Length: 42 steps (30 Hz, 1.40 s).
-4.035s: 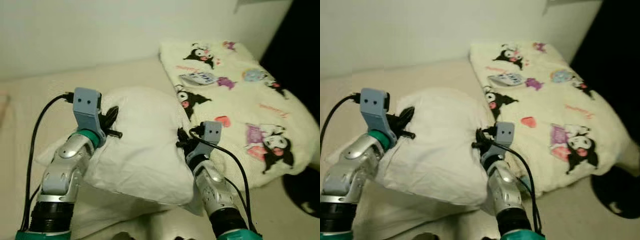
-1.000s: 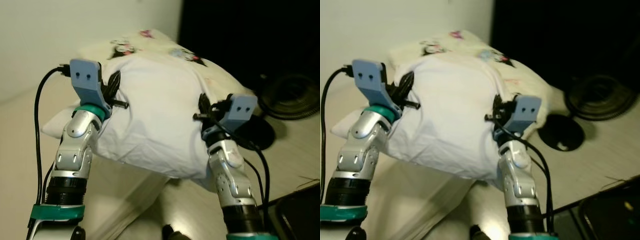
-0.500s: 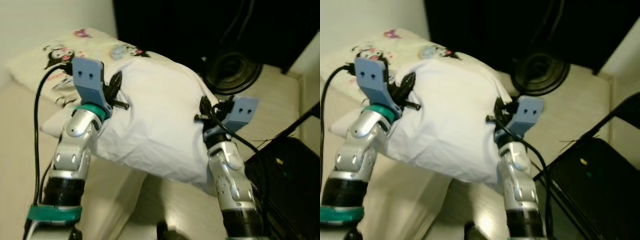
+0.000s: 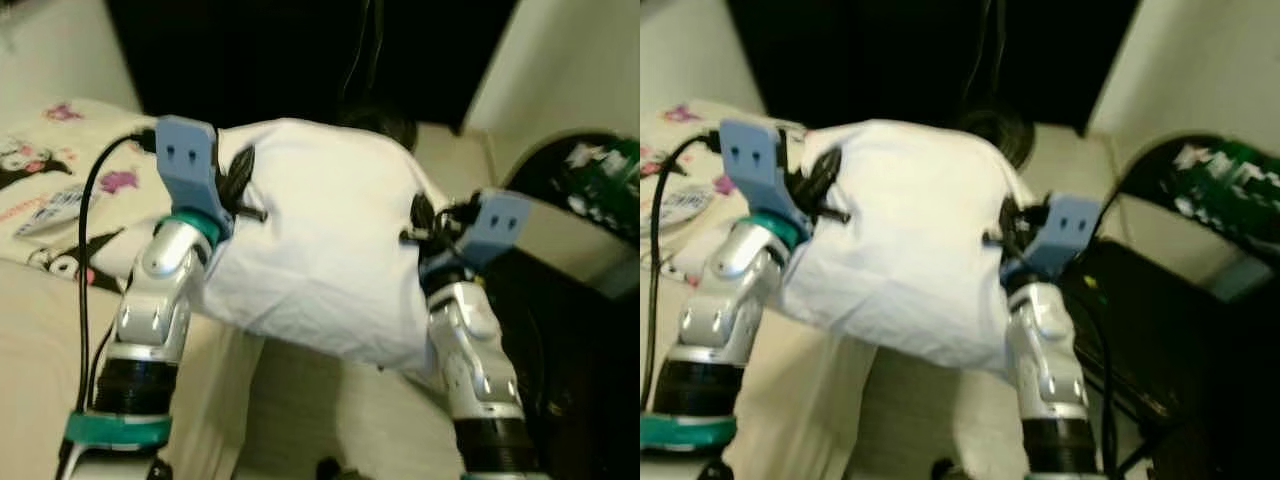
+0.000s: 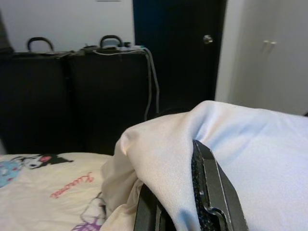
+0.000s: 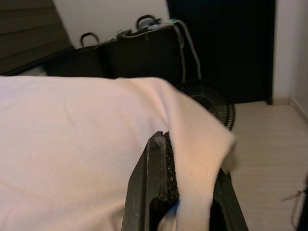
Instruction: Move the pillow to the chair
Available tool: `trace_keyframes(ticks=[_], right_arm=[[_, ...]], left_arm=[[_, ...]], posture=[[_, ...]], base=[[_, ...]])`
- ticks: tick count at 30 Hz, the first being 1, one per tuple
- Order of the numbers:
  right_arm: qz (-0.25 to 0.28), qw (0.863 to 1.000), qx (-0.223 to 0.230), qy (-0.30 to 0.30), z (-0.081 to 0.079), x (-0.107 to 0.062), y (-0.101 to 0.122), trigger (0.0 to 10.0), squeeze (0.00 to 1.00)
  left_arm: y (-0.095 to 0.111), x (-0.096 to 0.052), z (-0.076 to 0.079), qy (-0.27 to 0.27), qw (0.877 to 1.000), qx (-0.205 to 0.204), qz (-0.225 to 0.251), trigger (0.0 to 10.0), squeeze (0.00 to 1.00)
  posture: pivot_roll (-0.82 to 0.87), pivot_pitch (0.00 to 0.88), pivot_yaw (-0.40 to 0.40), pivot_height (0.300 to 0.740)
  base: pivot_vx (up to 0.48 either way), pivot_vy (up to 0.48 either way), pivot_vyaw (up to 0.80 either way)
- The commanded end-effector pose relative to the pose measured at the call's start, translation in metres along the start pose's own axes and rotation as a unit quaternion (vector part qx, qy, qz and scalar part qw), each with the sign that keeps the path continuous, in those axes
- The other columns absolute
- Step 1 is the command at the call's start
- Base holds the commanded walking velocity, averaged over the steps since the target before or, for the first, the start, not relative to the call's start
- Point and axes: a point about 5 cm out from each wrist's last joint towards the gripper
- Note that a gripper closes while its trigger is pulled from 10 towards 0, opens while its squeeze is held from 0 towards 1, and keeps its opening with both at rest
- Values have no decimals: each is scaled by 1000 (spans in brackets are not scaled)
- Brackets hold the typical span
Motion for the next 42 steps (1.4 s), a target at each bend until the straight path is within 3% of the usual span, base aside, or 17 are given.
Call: trace_keyframes(ticks=[1, 2, 3, 4, 5, 10, 11, 13, 17, 33, 42], right_arm=[[14, 1000, -2, 2, 0, 0, 5, 10000, 0], [6, 1000, -8, 1, 2, 0, 2, 10000, 0], [-5, 1000, -21, -3, 7, -4, -2, 10000, 0], [-5, 1000, -21, -3, 7, -4, -2, 10000, 0], [-19, 999, -38, -8, 12, -9, -7, 10000, 0], [-20, 999, -41, -8, 13, -9, -6, 10000, 0], [-22, 999, -45, -6, 12, -8, -6, 10000, 0], [-22, 999, -45, -6, 12, -8, -6, 10000, 0], [-26, 998, -49, -6, 14, -7, -8, 10000, 0], [-43, 997, -57, -10, 20, -10, -17, 10000, 0], [-64, 997, -53, 2, 18, -10, -25, 10000, 0]], left_arm=[[14, 1, -6, 14, 999, 7, 32, 10000, 0], [10, 3, 4, -2, 1000, -1, 23, 10000, 0], [-1, -4, 19, -14, 999, -34, 5, 10000, 0], [-1, -4, 19, -14, 999, -34, 5, 10000, 0], [-14, -15, 37, -26, 996, -84, -18, 10000, 0], [-17, -21, 44, -38, 992, -118, -19, 10000, 0], [-26, -26, 50, -53, 991, -120, -31, 10000, 0], [-26, -26, 50, -53, 991, -120, -31, 10000, 0], [-49, -36, 55, -60, 989, -112, -76, 10000, 0], [-48, -39, 60, -77, 987, -118, -81, 10000, 0], [-49, -37, 54, -57, 990, -96, -85, 10000, 0]], posture=[[123, 23, 65, 740], [132, 20, 43, 740], [104, 7, 28, 740], [104, 7, 28, 740], [104, 7, 28, 740], [89, 3, 17, 740], [86, 0, 14, 740], [86, 0, 14, 740], [85, 0, 13, 740], [92, 0, 6, 740], [99, 0, 5, 740]], base=[[0, 0, -800], [0, 0, -800], [0, 0, -800], [0, 0, -800], [0, 0, -800], [0, 0, -800], [0, 0, -800], [0, 0, -800], [0, 0, -800], [0, 0, -800], [0, 0, -622]])
Point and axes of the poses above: a point about 5 cm out from each wrist's last joint towards the gripper, its own x axis pointing out of the wrist towards the gripper, its own y axis along the axis of the wrist's last joint, z = x × y, and after that the axes turned 15 degrees about x, right-handed
